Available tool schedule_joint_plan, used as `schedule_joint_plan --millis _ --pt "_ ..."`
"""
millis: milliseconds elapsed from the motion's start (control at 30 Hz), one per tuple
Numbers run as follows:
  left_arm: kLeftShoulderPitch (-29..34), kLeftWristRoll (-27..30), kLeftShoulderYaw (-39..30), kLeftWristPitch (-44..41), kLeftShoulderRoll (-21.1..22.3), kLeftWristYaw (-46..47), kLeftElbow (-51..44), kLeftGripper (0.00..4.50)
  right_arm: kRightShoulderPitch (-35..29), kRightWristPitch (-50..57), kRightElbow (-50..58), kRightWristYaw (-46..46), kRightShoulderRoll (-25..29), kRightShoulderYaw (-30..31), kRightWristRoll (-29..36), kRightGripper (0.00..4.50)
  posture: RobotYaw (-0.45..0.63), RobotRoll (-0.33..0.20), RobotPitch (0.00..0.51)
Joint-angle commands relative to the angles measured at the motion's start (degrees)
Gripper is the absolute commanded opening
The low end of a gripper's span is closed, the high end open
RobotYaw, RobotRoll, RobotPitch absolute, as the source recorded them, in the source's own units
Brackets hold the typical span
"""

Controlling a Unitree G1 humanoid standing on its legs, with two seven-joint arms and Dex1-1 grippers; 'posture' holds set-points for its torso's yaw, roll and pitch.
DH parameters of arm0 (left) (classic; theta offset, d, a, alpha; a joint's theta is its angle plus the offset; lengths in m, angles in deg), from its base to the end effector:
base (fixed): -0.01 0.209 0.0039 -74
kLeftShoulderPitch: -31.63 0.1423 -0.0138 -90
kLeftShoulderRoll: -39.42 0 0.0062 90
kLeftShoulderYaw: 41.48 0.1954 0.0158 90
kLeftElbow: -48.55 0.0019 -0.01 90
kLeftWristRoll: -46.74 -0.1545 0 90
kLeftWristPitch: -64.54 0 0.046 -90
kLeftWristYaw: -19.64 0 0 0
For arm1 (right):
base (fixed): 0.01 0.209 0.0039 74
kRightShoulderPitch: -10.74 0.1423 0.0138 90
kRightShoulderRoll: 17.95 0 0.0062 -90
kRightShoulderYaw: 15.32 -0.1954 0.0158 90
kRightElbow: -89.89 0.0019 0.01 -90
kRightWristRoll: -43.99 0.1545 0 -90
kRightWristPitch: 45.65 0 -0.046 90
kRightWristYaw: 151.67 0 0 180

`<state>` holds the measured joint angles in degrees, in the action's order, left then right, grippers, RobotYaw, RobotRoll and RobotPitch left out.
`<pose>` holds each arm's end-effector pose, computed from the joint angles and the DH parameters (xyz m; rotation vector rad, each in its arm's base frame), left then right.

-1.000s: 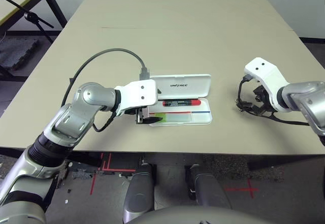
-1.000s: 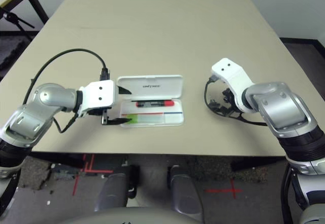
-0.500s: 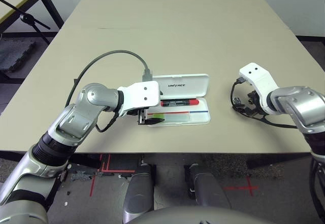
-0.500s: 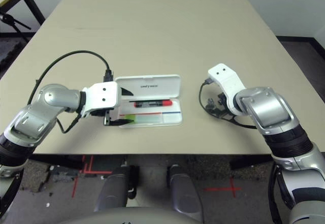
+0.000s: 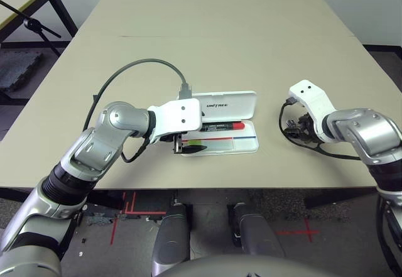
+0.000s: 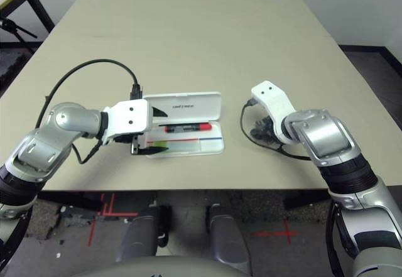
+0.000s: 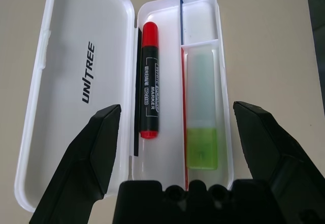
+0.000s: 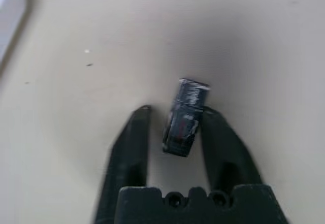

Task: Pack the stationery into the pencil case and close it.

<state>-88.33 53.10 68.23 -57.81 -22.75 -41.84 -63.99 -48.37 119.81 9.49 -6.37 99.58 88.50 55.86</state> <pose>0.2626 0.1665 0.1965 0.8116 0.2299 -1.2697 0.2779 -0.2245 0.1644 -0.4209 0.8595 0.4300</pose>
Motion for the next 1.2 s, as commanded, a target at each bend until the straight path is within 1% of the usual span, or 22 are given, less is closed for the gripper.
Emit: schedule_joint_plan --millis 33,67,200,267,400,533,600,700,833,900,1033,1200 --pt "-0.3 -0.1 0.6 -0.3 0.1 -0.3 -1.0 4.5 0.1 -0.9 -2.6 0.1 1.8 1.2 -0.9 0.64 0.04 0.0 0.133" --pt "-0.4 -0.1 0.7 -0.3 0.0 -0.3 -0.9 4.5 0.4 -1.4 -3.2 -0.1 2.2 1.3 -1.0 0.33 0.04 0.0 0.133" --pt "-0.5 -0.1 0.8 -0.2 -0.1 -0.4 -0.7 4.5 1.9 -5.1 -4.4 -1.9 4.5 2.8 -1.5 0.3 0.04 0.0 0.134" --pt "-0.5 -0.2 0.9 -0.2 -0.1 -0.4 -0.6 4.5 2.1 -10.3 -4.5 -5.0 6.8 4.7 -2.3 0.3 0.04 0.0 0.134" --pt "-0.4 -0.3 0.9 -0.1 0.1 -0.5 -0.4 4.5 0.2 -29.8 -2.3 -17.1 14.0 8.1 -4.5 0.3 0.03 0.0 0.135" --pt "-0.6 -0.4 1.0 -0.1 0.2 -0.5 -0.2 4.5 -4.4 -54.7 -1.9 -27.8 19.2 7.4 -6.7 0.3 0.03 0.0 0.135" --pt "-0.6 -0.4 1.0 -0.1 0.2 -0.5 -0.1 4.5 -5.5 -61.9 -3.0 -32.4 20.5 6.9 -6.8 0.3 0.03 0.0 0.135" --pt "-0.4 -0.3 0.9 -0.1 0.4 -0.5 -0.3 4.5 -4.1 -65.4 -3.9 -35.6 18.5 5.9 -6.1 0.3 0.04 0.0 0.136" --pt "-0.3 -0.5 1.0 0.0 0.5 -0.4 0.0 4.5 -1.3 -65.2 -3.2 -38.6 14.7 5.9 -5.3 0.3 0.04 0.0 0.136" --pt "-0.4 -0.6 1.2 -0.1 0.4 -0.3 0.1 4.5 0.3 -64.7 -3.6 -39.0 12.7 6.0 -5.9 0.3 0.03 0.0 0.137" --pt "-0.1 -0.7 1.3 -0.1 0.5 -0.2 -0.2 4.5 1.3 -64.7 -3.0 -40.7 10.8 6.8 -6.8 0.3 0.04 0.0 0.137" --pt "-0.1 -0.9 1.2 0.0 0.5 -0.1 -0.1 4.5 2.8 -64.5 -2.9 -42.0 7.3 9.3 -9.2 0.3 0.04 0.0 0.132"
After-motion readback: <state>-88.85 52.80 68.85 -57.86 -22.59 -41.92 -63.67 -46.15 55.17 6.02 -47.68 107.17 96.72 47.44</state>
